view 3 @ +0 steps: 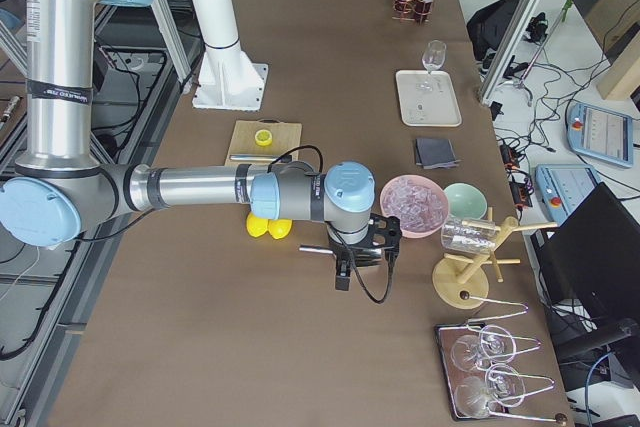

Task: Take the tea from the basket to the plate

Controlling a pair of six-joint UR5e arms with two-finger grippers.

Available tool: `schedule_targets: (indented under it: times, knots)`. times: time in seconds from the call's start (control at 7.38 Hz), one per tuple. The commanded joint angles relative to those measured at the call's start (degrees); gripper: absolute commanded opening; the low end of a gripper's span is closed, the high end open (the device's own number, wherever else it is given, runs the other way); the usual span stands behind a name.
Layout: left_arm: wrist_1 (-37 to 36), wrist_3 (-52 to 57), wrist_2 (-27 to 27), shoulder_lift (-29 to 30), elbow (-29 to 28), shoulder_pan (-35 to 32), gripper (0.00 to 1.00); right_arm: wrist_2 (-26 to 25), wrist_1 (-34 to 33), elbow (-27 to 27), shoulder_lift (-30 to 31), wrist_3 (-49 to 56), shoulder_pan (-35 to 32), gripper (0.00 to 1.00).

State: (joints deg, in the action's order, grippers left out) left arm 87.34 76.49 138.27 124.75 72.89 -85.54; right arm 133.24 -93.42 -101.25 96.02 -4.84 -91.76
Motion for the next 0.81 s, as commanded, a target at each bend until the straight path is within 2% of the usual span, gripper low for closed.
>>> schedule_targets:
  times: [0.0,0.14,0.27,0.41,0.68]
  knots:
    - [-0.2,0.0,0.2,-1.3,1.8,0.0,0.65,0.0,0.0,0.0,0.0,0.0,-0.1,1.00]
    - [-0.4,-0.1,0.2,-1.1,1.9,0.0,0.24,0.0,0.0,0.0,0.0,0.0,-0.2,1.00]
    - [-0.7,-0.3,0.2,-1.2,1.9,0.0,0.00,0.0,0.1,0.0,0.0,0.0,-0.2,1.00]
    - [-1.5,-0.3,0.2,-1.2,2.3,-0.1,0.00,0.0,0.0,0.0,0.0,-0.1,-0.3,1.00]
    - [-7.6,-0.3,1.8,-0.7,5.9,-0.6,0.00,0.0,0.0,0.0,0.0,0.0,-0.3,1.00]
